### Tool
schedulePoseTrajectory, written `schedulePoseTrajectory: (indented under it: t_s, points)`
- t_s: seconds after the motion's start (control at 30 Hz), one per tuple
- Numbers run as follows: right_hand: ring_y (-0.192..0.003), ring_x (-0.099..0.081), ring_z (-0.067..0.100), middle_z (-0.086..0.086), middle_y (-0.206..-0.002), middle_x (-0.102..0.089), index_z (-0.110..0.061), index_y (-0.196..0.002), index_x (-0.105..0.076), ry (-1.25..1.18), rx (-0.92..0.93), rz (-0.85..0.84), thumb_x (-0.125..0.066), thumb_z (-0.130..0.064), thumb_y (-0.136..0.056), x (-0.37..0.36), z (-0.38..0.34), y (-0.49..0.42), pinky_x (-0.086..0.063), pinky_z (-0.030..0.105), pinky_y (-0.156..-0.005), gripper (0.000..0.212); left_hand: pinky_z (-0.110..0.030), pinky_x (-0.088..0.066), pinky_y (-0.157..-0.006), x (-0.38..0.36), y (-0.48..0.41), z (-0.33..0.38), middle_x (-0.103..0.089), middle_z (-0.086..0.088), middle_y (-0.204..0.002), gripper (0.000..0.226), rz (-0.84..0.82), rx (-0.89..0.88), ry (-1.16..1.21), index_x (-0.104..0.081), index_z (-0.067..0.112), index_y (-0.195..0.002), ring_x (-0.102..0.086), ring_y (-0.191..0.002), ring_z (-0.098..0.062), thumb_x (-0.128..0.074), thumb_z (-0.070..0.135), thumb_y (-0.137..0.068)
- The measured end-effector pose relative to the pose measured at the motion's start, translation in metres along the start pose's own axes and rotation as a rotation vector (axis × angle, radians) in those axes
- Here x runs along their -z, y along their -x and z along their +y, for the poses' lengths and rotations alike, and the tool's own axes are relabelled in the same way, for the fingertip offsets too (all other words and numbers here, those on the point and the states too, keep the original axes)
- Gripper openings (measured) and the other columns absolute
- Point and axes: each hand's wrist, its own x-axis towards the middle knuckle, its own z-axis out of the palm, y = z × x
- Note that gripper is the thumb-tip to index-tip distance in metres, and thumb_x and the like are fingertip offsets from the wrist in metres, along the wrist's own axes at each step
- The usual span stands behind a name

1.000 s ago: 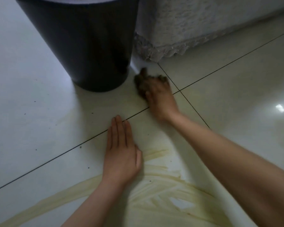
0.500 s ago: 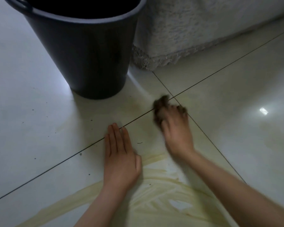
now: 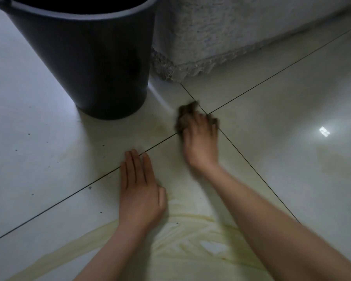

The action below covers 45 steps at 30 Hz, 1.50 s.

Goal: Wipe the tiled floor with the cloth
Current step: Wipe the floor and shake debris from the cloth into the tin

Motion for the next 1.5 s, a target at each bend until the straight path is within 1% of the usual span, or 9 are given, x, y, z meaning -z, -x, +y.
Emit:
schedulePoseTrajectory:
  t_s: [0.23,0.43,0.57,0.77,1.0,1.1,1.2,1.37,1.5]
  points:
    - [-0.144,-0.031,0.020,0.004,-0.152,-0.039,-0.019,-0.141,-0.048,-0.116,0.765,-0.304,-0.031,-0.043,-0.102,0.019,0.032,0.079,-0.019,0.043,-0.119,0.049,-0.051,-0.022,-0.112,0.025,0.016,-0.046,-0.039,-0.031,-0.144,0.073,0.039,-0.130,-0.009,-0.042,-0.012,-0.137,-0.037,-0.135,-0.043,-0.032,0.025,-0.075]
    - [-0.146,-0.018,0.024,0.006,-0.158,-0.025,-0.022,-0.150,-0.031,0.012,-0.122,-0.076,-0.032,-0.034,-0.101,-0.001,-0.014,-0.014,-0.004,0.040,-0.120,0.051,-0.045,-0.007,-0.118,0.039,0.043,-0.133,-0.016,-0.021,-0.157,0.066,0.050,0.062,-0.146,-0.023,-0.006,-0.146,-0.010,-0.148,-0.031,-0.021,0.035,-0.094]
    - [-0.133,-0.037,0.028,0.006,-0.142,-0.046,-0.020,-0.139,-0.048,-0.020,0.215,0.006,-0.036,-0.034,-0.095,-0.023,-0.123,0.033,-0.014,0.048,-0.116,0.048,-0.045,-0.004,-0.120,0.034,0.050,-0.148,-0.013,-0.018,-0.158,0.067,0.054,0.115,-0.084,-0.020,-0.005,-0.148,-0.007,-0.149,-0.027,-0.015,0.035,-0.094]
    - [-0.143,-0.031,0.028,0.011,-0.153,-0.036,-0.009,-0.142,-0.046,-0.203,1.022,-0.368,-0.036,-0.032,-0.099,0.000,-0.121,0.048,-0.018,0.048,-0.118,0.050,-0.046,-0.012,-0.120,0.041,0.050,-0.148,-0.020,-0.017,-0.157,0.065,0.091,0.109,0.027,-0.025,-0.006,-0.147,-0.014,-0.148,-0.026,-0.017,0.028,-0.092]
    - [-0.139,-0.034,0.022,0.005,-0.149,-0.043,-0.017,-0.142,-0.046,-0.115,0.238,-0.121,-0.039,-0.020,-0.100,-0.013,-0.097,-0.009,-0.009,0.036,-0.118,0.043,-0.047,-0.010,-0.120,0.038,0.049,-0.146,-0.015,-0.017,-0.158,0.065,0.079,0.114,0.011,-0.022,-0.006,-0.148,-0.008,-0.149,-0.026,-0.016,0.026,-0.091]
    - [-0.120,-0.049,0.030,0.005,-0.129,-0.057,-0.017,-0.122,-0.062,-0.260,0.570,-0.194,-0.050,-0.018,-0.088,-0.016,-0.149,0.045,-0.026,0.043,-0.110,0.037,-0.052,-0.017,-0.118,0.042,0.049,-0.144,-0.022,-0.022,-0.155,0.065,0.077,0.114,0.019,-0.028,-0.010,-0.144,-0.016,-0.146,-0.031,-0.019,0.024,-0.089]
    - [-0.137,-0.039,0.028,0.011,-0.146,-0.046,-0.011,-0.133,-0.056,-0.313,0.855,-0.405,-0.052,-0.014,-0.090,-0.003,-0.148,0.054,-0.017,0.039,-0.118,0.044,-0.052,-0.018,-0.118,0.045,0.048,-0.142,-0.022,-0.022,-0.155,0.066,0.075,0.126,0.025,-0.027,-0.010,-0.144,-0.016,-0.146,-0.030,-0.018,0.025,-0.089]
    - [-0.140,-0.032,0.030,0.015,-0.150,-0.038,-0.004,-0.139,-0.048,-0.312,0.370,-0.268,-0.042,-0.007,-0.096,-0.008,-0.137,0.006,-0.008,0.034,-0.121,0.044,-0.048,-0.011,-0.120,0.043,0.049,-0.143,-0.015,-0.018,-0.158,0.066,0.055,0.130,0.004,-0.022,-0.006,-0.147,-0.007,-0.149,-0.026,-0.015,0.027,-0.090]
    - [-0.125,-0.048,0.034,0.014,-0.136,-0.054,-0.005,-0.120,-0.062,-0.380,0.727,-0.429,-0.048,-0.013,-0.079,0.005,-0.138,0.090,-0.024,0.049,-0.115,0.045,-0.052,-0.017,-0.118,0.044,0.047,-0.145,-0.022,-0.022,-0.155,0.067,0.039,0.122,-0.009,-0.029,-0.009,-0.144,-0.015,-0.146,-0.032,-0.018,0.025,-0.088]
